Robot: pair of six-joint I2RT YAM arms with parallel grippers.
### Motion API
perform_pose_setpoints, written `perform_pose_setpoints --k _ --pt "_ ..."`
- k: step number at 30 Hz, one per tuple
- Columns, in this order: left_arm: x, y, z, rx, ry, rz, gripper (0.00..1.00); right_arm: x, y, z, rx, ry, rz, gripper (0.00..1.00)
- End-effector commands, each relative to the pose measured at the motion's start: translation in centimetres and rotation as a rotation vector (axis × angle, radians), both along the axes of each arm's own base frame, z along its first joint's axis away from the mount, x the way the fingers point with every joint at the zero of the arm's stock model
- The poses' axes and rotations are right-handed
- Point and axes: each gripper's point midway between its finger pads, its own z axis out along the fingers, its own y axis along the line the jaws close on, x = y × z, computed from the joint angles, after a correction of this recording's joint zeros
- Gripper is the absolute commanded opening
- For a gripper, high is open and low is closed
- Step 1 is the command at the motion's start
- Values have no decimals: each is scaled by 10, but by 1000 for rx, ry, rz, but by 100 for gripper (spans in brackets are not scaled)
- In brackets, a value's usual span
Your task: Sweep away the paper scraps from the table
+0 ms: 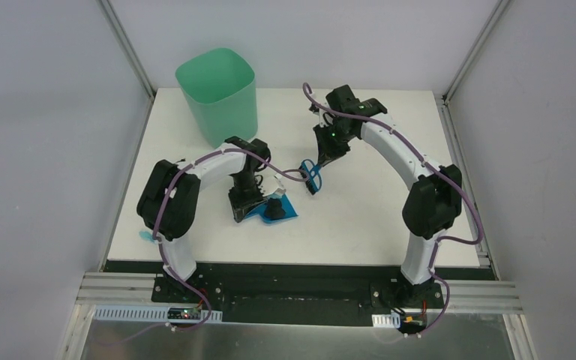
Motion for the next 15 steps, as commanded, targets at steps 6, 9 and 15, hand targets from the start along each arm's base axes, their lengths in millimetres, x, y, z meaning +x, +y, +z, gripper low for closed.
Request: perform_pose_setpoints --k 6,9,15 --pt "-6 -2 10 -58 -65 -14 2 9 9 8 12 -79 60 0" --pt "-5 -2 7 -53 -60 -12 2 -14 37 8 127 30 109 0" --pt "-3 -4 5 -51 -52 -7 2 -53 78 12 242 155 181 0"
